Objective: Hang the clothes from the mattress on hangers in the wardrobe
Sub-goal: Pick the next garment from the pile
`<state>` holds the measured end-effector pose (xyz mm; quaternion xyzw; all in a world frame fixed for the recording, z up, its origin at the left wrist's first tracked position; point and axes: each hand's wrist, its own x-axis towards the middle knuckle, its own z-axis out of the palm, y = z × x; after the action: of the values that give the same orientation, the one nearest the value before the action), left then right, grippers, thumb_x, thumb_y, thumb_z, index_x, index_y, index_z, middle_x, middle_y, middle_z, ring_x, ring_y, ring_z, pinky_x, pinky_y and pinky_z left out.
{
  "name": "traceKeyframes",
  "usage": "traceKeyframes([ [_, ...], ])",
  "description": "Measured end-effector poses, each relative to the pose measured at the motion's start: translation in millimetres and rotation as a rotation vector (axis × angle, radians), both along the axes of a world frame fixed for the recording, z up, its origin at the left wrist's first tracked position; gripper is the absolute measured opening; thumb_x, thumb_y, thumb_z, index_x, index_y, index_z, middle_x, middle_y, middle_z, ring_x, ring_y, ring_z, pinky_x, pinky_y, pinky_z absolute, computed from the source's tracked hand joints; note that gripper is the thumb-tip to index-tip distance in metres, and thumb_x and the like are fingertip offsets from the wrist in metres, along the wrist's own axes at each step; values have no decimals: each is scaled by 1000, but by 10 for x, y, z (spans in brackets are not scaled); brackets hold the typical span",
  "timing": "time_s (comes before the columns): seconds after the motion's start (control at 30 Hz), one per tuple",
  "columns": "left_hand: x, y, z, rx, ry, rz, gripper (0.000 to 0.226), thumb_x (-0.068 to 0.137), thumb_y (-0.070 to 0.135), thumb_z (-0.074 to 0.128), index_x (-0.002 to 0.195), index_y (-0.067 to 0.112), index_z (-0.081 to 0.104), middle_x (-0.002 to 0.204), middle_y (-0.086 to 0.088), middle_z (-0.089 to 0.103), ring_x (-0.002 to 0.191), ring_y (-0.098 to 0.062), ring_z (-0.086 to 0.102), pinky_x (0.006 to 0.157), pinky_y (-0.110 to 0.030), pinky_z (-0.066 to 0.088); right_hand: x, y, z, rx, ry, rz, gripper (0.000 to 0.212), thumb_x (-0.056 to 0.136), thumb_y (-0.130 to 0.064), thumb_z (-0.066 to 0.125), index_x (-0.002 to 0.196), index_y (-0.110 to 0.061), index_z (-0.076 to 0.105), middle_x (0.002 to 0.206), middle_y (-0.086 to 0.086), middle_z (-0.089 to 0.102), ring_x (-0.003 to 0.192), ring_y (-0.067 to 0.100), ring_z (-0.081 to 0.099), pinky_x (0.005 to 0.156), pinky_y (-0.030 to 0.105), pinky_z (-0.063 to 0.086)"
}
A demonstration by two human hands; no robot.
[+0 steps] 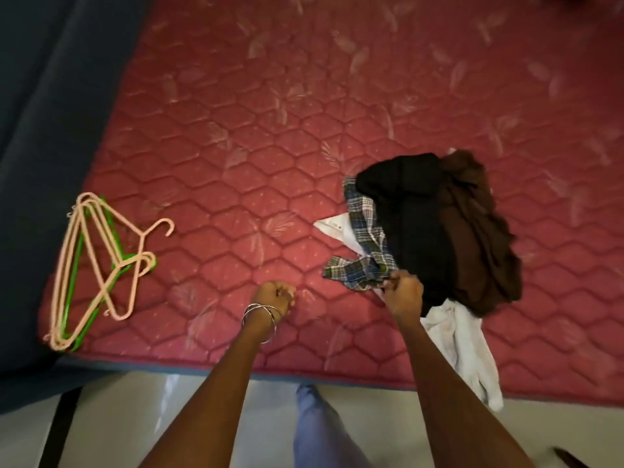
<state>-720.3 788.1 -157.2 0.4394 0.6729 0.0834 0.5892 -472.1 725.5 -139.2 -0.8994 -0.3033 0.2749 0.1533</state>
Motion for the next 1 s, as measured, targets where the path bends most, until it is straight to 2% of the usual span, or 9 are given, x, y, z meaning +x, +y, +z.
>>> traceKeyframes([
  [0.1,296,243,-104,28,35,-148,31,86,-1,50,65,20,60,57,3,64,63,-24,57,59,-35,49,368,224,-70,-49,-184,-124,40,85,-14,68,120,-4,53,123,25,46,114,43,42,89,47,37],
  [0.2,453,386,-255,26,104,-257,30,86,4,55,66,25,63,70,-5,67,71,-25,64,71,-38,54,686,382,-253,-162,-132,-238,72,82,-32,72,139,-9,34,142,22,33,127,42,32,97,54,34],
  [0.3,539,473,-359,-16,124,-245,34,88,1,55,66,25,63,59,1,65,65,-25,62,69,-40,54,880,462,-481,-265,-35,-276,94,82,-41,71,150,-14,13,151,18,25,135,40,26,104,61,22],
  [0.47,650,510,-311,-87,45,-24,18,92,2,53,84,10,68,48,7,62,36,-6,50,34,-16,37,997,505,-432,-6,44,-454,44,81,-11,61,124,-7,54,120,21,59,114,40,53,101,47,35],
  [0.57,734,563,-176,-118,-69,95,12,94,9,54,91,10,65,52,9,65,37,-2,51,36,-13,36,664,553,-16,351,400,-485,12,68,-8,59,75,-12,68,74,2,65,80,27,59,70,33,44],
  [0.63,846,680,59,-156,-208,224,18,95,24,54,85,13,64,55,8,67,45,-7,57,39,-16,41,282,634,356,461,741,-489,22,62,2,58,66,-16,69,64,-6,66,70,22,59,62,27,46],
  [0.83,865,1217,697,-465,-511,308,47,89,60,44,80,16,59,72,-10,62,53,-19,58,49,-26,49,-396,706,935,308,1359,-30,35,47,6,54,67,-15,75,70,0,70,66,15,65,61,22,51],
  [0.93,768,1316,927,-433,-476,44,29,84,36,65,97,10,65,94,-12,71,61,-15,69,57,-23,56,-596,757,1004,-109,1151,751,19,67,-7,77,82,-19,76,83,-10,71,76,5,64,73,22,52],
  [1.0,676,1337,1031,-354,-407,5,64,64,25,83,119,2,59,105,-14,70,74,-18,70,69,-27,57,-612,781,858,-338,921,1013,27,79,-25,76,104,-16,73,100,-7,71,88,10,65,88,33,53],
])
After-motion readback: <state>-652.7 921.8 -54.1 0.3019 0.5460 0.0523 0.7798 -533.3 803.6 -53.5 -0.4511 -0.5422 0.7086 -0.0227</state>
